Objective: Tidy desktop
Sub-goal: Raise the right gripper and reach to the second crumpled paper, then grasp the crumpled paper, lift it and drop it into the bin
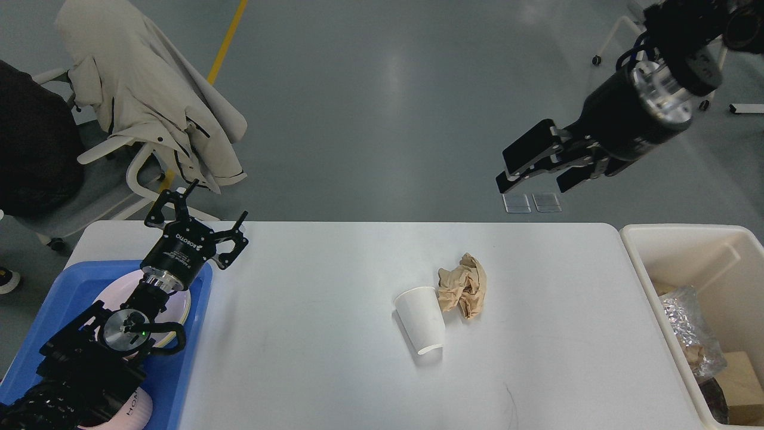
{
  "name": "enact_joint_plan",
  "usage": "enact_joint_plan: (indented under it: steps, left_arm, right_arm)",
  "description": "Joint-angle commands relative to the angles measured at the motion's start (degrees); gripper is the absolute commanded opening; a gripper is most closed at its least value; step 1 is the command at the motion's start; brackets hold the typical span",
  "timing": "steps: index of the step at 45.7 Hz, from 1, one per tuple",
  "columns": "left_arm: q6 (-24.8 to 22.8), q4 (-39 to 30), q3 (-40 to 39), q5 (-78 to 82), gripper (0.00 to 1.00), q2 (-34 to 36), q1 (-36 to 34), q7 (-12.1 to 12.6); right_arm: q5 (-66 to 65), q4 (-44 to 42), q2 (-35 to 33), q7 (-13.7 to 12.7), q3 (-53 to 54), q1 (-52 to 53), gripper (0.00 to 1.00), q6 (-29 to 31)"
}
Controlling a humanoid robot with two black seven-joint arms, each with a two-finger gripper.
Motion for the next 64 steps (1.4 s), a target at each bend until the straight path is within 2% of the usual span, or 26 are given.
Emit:
enact_joint_plan:
  steps: [1,5,8,15,26,48,56,58,59,61,62,64]
  left_arm:
    - [0.0,0.0,0.0,0.0,1.00,-0.1,0.0,0.0]
    - [0.0,0.0,0.1,0.0,1.00,-0.1,0.0,0.0]
    - [0.0,0.0,0.1,0.0,1.00,-0.1,0.0,0.0]
    - [0.0,0.0,0.1,0.0,1.00,-0.1,0.0,0.0]
    - [0.0,0.0,0.1,0.0,1.00,-0.1,0.0,0.0]
    - [0.1,0.0,0.1,0.0,1.00,-0.1,0.0,0.0]
    - [0.0,0.0,0.1,0.0,1.00,-0.1,0.0,0.0]
    - [0.1,0.1,0.1,0.0,1.00,-0.1,0.0,0.0]
    - [0.0,0.0,0.1,0.0,1.00,-0.1,0.0,0.0]
    - [0.1,0.0,0.1,-0.1,1.00,-0.1,0.0,0.0]
    - [0.1,0.0,0.1,0.0,1.00,-0.1,0.0,0.0]
    - [0.1,0.0,0.1,0.0,1.00,-0.1,0.0,0.0]
  right_arm:
    - [4.5,-10.3,9.0,-2.1,-0.8,-20.3,1.00,-19.7]
    - [11.8,-19.5,15.3,-8.9,0.0,-31.4,1.00,-21.3]
    - [15.4,-24.7,17.8,-11.0,0.8,-37.5,1.00,-22.4]
    - [16.4,-28.9,20.3,-11.1,7.1,-46.0,1.00,-27.7]
    - [15.3,-34.9,20.8,-11.0,7.8,-53.2,1.00,-32.4]
    - [14.9,-35.2,21.4,-11.0,11.5,-57.0,1.00,-33.6]
    - [14.6,-35.5,21.9,-11.1,11.7,-59.4,1.00,-35.8]
    - [14.6,-36.0,22.0,-11.1,11.9,-59.7,0.94,-36.1]
    - [14.6,-36.1,22.1,-11.1,11.9,-59.7,0.86,-36.4]
    - [14.6,-36.1,22.1,-11.1,11.9,-59.7,0.66,-36.8]
    - [14.5,-36.1,22.1,-11.1,11.8,-59.8,0.45,-36.9]
    - [14.2,-36.1,22.1,-11.1,11.8,-59.8,0.34,-36.9]
